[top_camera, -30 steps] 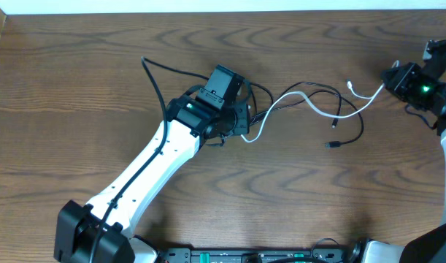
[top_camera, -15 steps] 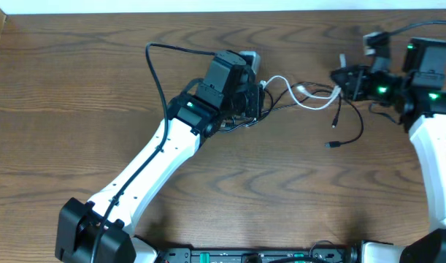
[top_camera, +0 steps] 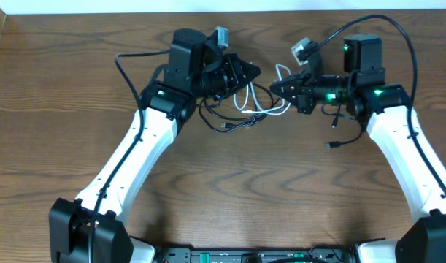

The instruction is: Untangle cables

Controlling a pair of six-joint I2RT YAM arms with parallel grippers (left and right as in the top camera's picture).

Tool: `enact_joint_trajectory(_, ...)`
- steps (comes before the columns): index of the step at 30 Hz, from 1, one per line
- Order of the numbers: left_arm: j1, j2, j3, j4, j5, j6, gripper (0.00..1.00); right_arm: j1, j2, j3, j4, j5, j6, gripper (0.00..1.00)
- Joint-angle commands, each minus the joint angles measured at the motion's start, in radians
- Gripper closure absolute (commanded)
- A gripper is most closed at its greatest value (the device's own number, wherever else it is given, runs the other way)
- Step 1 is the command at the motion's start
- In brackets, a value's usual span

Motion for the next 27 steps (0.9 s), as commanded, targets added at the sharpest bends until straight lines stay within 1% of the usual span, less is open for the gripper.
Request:
enact_joint_trajectory(1,0.019,0.003,0.007,0.006,0.07,-0.186,0.93,0.026,0.002,0.012,0.036,-0.133,-0.024,0.88)
enact_joint_trajectory(4,0.019,0.004,0.007,0.006,0.069,-0.29,0.93,0.048,0.002,0.012,0.068,-0.148,-0.024,0.86)
enact_joint_trajectory(5,0.019,0.003,0.007,0.006,0.068,-0.356,0.92,0.061,0.002,0.012,0.08,-0.148,-0.024,0.85)
enact_joint_trajectory(6,0.019,0.004,0.007,0.006,0.068,-0.396,0.92,0.066,0.002,0.012,0.085,-0.148,-0.024,0.84)
enact_joint_trajectory(10,0.019,0.004,0.007,0.006,0.056,-0.526,0.92,0.085,0.006,0.012,0.098,-0.148,-0.023,0.81)
enact_joint_trajectory(11,0.019,0.004,0.007,0.006,0.052,-0.543,0.92,0.087,0.006,0.012,0.101,-0.148,-0.02,0.8)
enact_joint_trajectory(14,0.019,0.004,0.007,0.006,0.049,-0.571,0.92,0.091,0.006,0.012,0.103,-0.149,-0.02,0.78)
enact_joint_trajectory(19,0.019,0.003,0.007,0.006,0.016,-0.571,0.92,0.092,0.006,0.012,0.103,-0.156,-0.012,0.75)
enact_joint_trajectory(24,0.019,0.003,0.007,0.011,0.016,-0.606,0.92,0.108,0.014,0.012,0.105,-0.146,-0.008,0.75)
enact_joint_trajectory(26,0.019,0.004,0.007,0.014,0.016,-0.615,0.92,0.117,0.027,0.012,0.114,-0.117,0.019,0.76)
enact_joint_trajectory(27,0.018,0.003,0.007,0.014,0.016,-0.615,0.92,0.129,0.045,0.012,0.142,-0.092,0.068,0.77)
